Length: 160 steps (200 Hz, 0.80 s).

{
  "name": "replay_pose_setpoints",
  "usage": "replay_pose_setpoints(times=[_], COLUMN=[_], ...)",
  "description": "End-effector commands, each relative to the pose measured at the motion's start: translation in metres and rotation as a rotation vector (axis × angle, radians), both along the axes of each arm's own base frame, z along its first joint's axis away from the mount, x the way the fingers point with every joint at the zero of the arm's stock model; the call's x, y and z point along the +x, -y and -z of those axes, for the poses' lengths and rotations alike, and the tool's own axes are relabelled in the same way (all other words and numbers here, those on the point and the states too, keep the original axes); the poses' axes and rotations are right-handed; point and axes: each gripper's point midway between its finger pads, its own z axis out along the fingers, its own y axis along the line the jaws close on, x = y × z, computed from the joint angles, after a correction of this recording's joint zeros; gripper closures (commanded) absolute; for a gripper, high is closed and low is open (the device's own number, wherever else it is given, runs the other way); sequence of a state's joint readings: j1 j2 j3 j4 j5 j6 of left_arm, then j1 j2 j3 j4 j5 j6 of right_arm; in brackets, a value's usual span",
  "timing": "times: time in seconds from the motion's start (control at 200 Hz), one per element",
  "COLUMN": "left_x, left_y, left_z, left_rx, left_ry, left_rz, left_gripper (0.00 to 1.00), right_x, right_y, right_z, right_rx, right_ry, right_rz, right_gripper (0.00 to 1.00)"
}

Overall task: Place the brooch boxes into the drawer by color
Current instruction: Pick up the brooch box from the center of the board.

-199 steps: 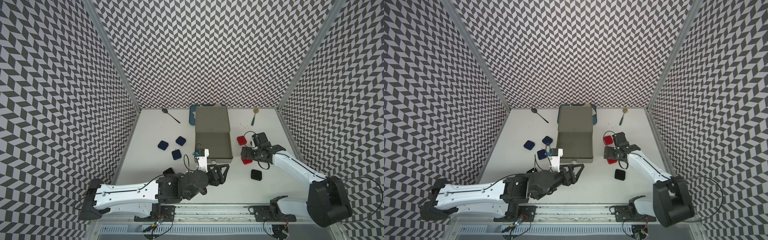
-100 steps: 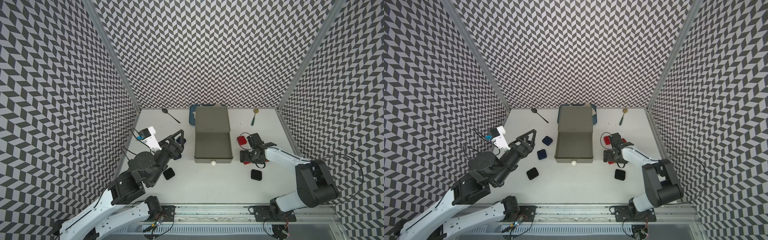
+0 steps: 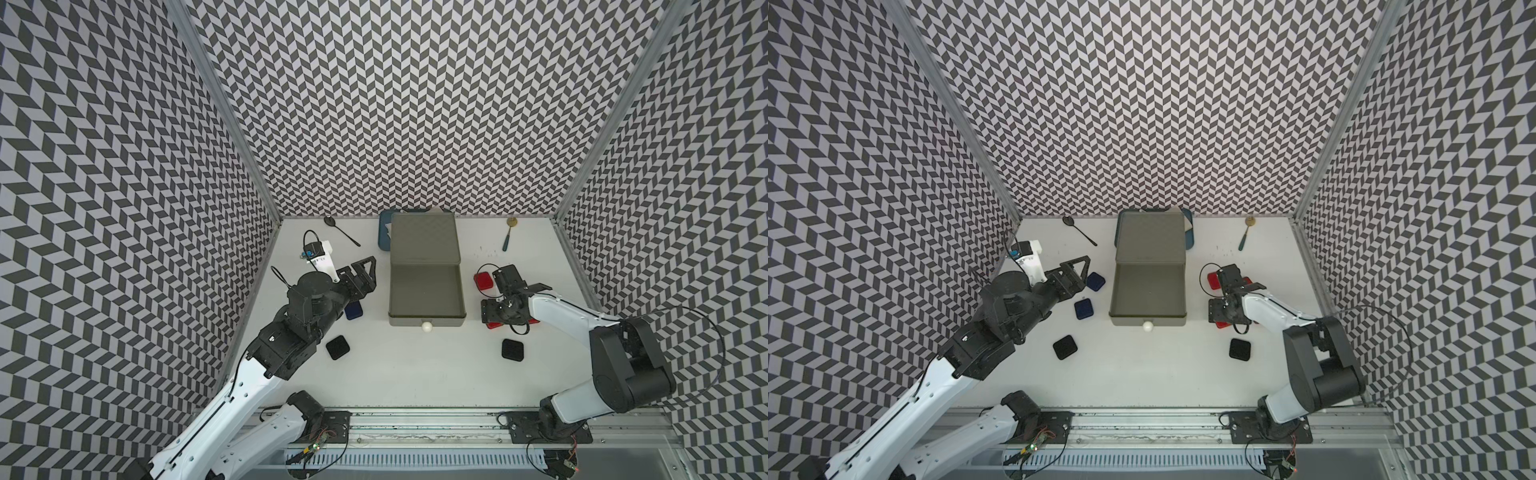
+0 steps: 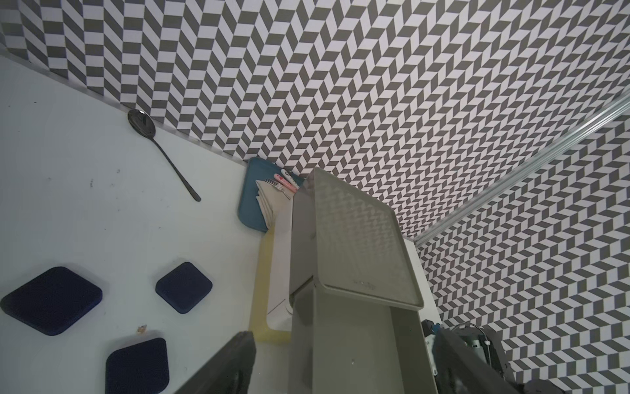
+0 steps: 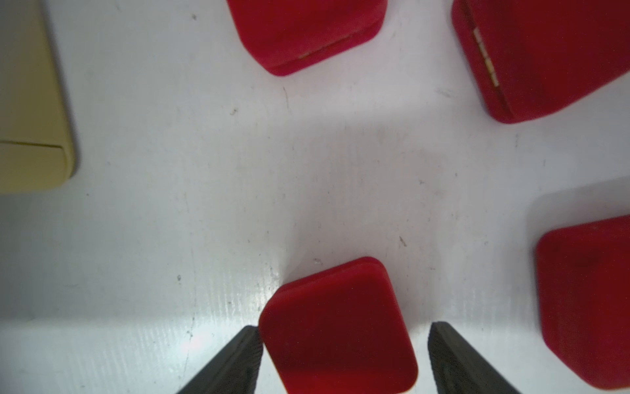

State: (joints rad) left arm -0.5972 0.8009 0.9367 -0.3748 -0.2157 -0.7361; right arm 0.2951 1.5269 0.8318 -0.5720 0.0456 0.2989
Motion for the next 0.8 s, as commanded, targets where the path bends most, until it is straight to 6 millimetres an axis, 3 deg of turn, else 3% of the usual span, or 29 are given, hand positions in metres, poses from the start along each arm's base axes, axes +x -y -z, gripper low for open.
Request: replay_pose_setpoints(times=[0.0, 0.225, 0.35, 0.626, 0.796], left_x=[0.000, 0.003, 0.004, 0.004, 0.005], left_y=[0.006, 0.005, 0.004, 0.013, 0.012], left_z=[0.006, 0.018, 0.022, 0.024, 0.023], left_rx=[-0.009, -0.017, -0.009, -0.033, -0.026], left_ry=[0.000, -0.035, -0.043, -0.059, -0.057], left_rz=[0.073, 0.090, 0.088, 0.134, 0.132], left_gripper=[0.13, 0.13, 0.13, 0.12, 0.12], right_x=[0.007, 0.007, 0.012, 0.022, 0.031], right_y=[-0.002, -0.004, -0.004, -0.013, -0.013], right_z=[0.003, 0.000, -0.017, -0.086, -0.157], right_rx=[-0.017, -0.012, -0.003, 0.061, 0.099], right_ry=[0.015, 0.024, 0.068, 0.191, 0.342], right_rz=[-0.012, -0.017, -0.013, -0.026, -0.008], right_gripper=[0.27, 0.39, 0.51, 0.53, 0.55])
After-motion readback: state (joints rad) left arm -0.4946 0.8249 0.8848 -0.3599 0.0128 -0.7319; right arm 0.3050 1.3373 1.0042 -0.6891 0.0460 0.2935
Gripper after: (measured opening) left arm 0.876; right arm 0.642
